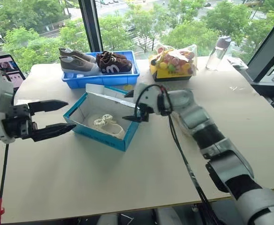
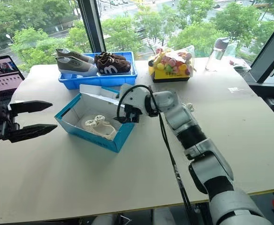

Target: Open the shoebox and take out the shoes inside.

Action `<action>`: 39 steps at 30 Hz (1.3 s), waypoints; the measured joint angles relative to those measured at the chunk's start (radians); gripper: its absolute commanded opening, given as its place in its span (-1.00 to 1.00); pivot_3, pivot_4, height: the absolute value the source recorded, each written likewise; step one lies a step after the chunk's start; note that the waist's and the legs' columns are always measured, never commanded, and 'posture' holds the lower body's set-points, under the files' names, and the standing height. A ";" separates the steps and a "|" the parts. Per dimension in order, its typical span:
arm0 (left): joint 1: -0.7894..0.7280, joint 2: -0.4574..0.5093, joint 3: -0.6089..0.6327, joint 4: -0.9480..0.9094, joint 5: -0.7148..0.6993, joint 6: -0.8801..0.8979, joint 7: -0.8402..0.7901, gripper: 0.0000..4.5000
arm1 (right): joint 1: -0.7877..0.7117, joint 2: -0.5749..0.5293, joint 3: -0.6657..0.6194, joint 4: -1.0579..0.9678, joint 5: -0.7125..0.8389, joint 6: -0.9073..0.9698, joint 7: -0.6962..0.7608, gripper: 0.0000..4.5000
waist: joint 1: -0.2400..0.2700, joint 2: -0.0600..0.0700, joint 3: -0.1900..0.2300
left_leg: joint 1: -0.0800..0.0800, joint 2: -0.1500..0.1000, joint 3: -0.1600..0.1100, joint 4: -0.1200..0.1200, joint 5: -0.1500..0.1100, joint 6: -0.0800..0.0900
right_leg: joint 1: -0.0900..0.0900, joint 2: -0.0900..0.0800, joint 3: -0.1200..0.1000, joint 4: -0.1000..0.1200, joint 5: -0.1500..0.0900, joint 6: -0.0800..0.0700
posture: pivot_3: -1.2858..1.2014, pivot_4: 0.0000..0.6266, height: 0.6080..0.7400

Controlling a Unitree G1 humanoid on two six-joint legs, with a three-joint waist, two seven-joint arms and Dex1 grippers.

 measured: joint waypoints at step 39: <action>0.334 -0.090 0.403 -0.215 0.054 0.073 0.144 1.00 | -0.305 0.324 0.077 0.746 -0.338 -0.495 -0.132 0.99 | -0.030 -0.001 -0.001 | 0.016 0.002 -0.001 -0.001 0.001 -0.005 | 0.009 0.003 -0.001 0.001 0.001 -0.004 | 0.03 -0.52 1.00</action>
